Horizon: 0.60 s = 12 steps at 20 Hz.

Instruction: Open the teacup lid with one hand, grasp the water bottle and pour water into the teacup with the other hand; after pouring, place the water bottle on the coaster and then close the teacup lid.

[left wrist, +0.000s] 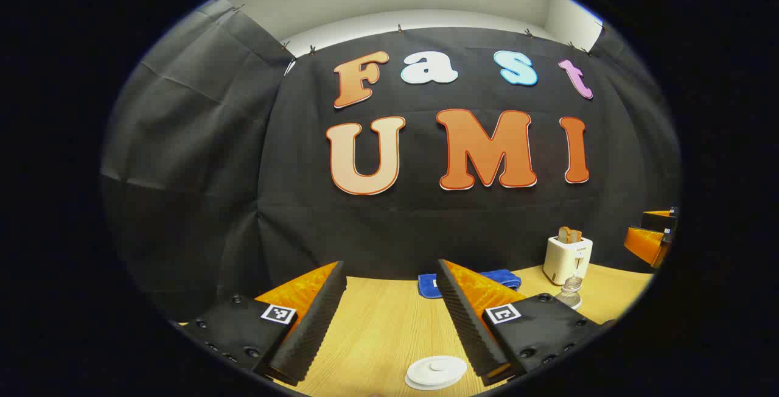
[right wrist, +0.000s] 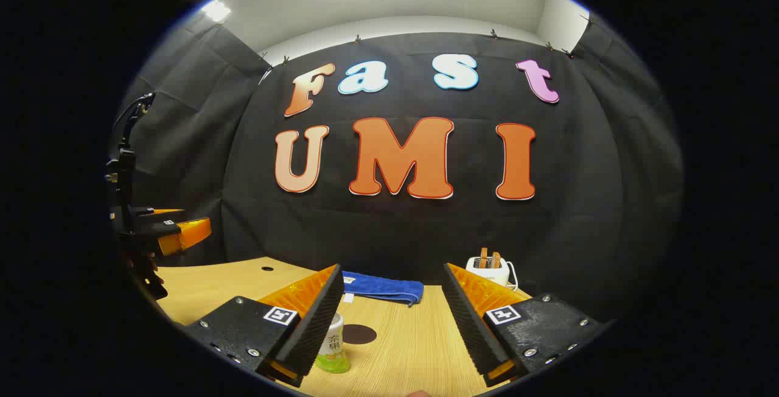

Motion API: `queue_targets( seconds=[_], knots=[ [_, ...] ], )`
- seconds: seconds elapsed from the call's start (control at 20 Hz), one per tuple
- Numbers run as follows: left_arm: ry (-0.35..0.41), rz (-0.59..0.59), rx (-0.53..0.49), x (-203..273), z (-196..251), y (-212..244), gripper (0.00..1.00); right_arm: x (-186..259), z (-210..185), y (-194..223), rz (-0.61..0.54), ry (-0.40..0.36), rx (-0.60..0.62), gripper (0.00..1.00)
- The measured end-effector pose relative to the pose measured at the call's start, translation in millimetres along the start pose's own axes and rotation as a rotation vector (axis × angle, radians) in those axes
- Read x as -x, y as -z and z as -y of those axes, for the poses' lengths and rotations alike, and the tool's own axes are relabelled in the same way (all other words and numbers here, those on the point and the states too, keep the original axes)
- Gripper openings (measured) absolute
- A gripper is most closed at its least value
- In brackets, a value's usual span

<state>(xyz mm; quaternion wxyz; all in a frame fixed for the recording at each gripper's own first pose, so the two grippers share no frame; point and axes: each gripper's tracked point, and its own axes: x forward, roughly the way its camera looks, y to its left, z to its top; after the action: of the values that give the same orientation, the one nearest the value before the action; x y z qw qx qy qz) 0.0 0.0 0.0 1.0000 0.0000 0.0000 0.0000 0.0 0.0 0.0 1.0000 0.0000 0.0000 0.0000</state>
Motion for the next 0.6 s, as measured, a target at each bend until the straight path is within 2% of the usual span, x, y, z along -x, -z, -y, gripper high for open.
queue_targets(
  seconds=[0.55, 0.6],
  knots=[
    [0.024, 0.012, -0.005, 4, 6, 0, 0.98, -1, -2, 8, -0.01, -0.004, 0.01, 0.97],
    [0.027, 0.013, -0.007, 4, 6, 0, 0.96, -1, -3, 8, -0.011, -0.007, 0.01, 0.97]
  ],
)
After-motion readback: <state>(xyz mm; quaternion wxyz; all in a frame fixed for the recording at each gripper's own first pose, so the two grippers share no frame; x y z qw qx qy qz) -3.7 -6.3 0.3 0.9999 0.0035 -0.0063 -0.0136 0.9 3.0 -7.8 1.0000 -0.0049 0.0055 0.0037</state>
